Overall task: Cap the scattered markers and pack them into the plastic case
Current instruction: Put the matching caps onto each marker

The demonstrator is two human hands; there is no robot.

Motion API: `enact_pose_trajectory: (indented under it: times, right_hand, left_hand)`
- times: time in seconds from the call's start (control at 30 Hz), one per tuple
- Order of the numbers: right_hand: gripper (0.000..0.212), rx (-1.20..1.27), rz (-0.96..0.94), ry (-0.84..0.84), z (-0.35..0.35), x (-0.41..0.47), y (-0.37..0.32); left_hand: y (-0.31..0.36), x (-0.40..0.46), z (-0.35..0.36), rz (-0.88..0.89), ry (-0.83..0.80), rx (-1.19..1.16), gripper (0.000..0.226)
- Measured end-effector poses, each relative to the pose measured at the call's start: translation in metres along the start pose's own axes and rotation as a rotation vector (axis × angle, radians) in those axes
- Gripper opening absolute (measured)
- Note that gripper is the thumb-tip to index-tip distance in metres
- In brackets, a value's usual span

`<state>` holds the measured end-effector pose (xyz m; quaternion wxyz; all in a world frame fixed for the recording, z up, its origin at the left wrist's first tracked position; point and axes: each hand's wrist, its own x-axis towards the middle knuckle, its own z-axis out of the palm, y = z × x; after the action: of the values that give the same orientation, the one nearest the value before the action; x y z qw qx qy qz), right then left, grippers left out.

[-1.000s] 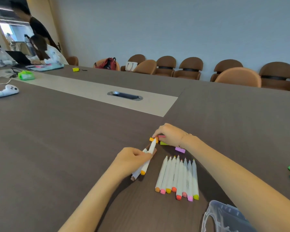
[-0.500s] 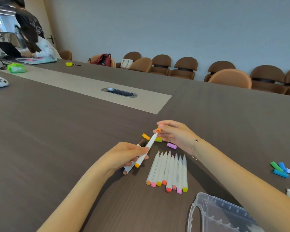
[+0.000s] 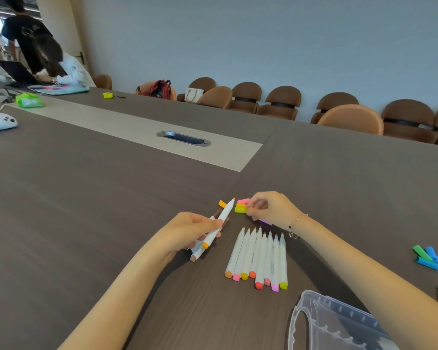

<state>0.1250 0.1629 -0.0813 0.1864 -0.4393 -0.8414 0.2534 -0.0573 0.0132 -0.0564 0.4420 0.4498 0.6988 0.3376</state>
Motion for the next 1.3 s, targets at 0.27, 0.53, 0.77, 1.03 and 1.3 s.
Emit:
enact_pose_trajectory:
  times: [0.27,0.53,0.77,1.03,1.3]
  right_hand:
    - [0.027,-0.176,-0.173,0.078,0.011,0.022,-0.019]
    - [0.026,-0.148,-0.105,-0.045,0.037,0.047,-0.034]
    - [0.03,-0.086,-0.072,0.009,0.032,0.04,-0.022]
    - [0.013,0.612,0.036,-0.063,-0.006,0.003,-0.02]
    - [0.014,0.589,0.037,-0.023,-0.012,-0.007,-0.018]
  left_hand:
    - [-0.001,0.002,-0.003,0.033,0.111,-0.035,0.031]
    - [0.001,0.003,-0.004,0.034,0.146,-0.041,0.031]
    - [-0.001,0.004,-0.002,0.036,0.121,0.014,0.031]
    - [-0.005,0.007,0.001,0.038,0.145,0.095,0.029]
    - [-0.002,-0.001,0.001,0.052,0.063,0.054,0.03]
